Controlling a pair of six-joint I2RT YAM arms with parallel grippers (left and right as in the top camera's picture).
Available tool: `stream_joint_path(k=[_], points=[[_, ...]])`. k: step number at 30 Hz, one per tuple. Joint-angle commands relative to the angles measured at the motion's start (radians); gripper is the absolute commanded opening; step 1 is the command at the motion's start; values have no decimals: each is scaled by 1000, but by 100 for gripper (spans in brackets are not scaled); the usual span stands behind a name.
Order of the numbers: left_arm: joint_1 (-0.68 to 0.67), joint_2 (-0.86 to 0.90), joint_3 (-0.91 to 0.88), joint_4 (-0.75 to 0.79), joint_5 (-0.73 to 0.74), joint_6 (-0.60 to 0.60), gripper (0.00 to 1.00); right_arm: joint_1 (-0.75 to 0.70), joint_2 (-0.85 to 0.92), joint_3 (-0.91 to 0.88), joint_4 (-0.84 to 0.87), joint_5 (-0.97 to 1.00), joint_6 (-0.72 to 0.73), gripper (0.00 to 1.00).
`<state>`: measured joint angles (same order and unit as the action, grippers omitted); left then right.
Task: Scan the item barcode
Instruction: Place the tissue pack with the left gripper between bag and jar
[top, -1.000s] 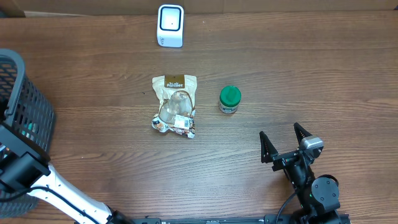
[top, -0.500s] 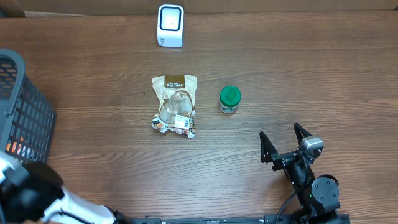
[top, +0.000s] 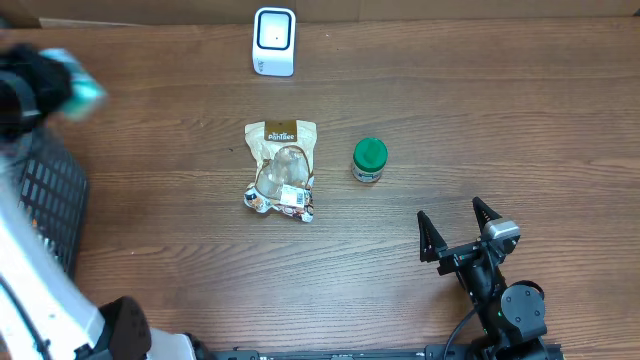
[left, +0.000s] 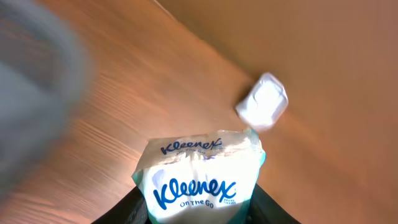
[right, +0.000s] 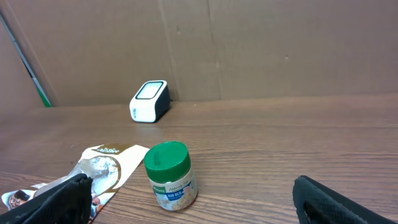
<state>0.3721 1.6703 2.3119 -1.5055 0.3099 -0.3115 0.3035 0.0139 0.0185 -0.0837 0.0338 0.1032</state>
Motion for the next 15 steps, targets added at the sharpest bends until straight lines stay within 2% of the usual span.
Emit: stream_joint_path(k=[1,8,15], points=[[-172,35,-55,-28,-36,80,38,4,-11,-10,3,10,-7,100],[-491,95,-262,31,-124,71,40,4,-11,-10,3,10,-7,100],[-713,188,-493,195,-99,-39,41,4,-11,-10,3,10,-7,100]])
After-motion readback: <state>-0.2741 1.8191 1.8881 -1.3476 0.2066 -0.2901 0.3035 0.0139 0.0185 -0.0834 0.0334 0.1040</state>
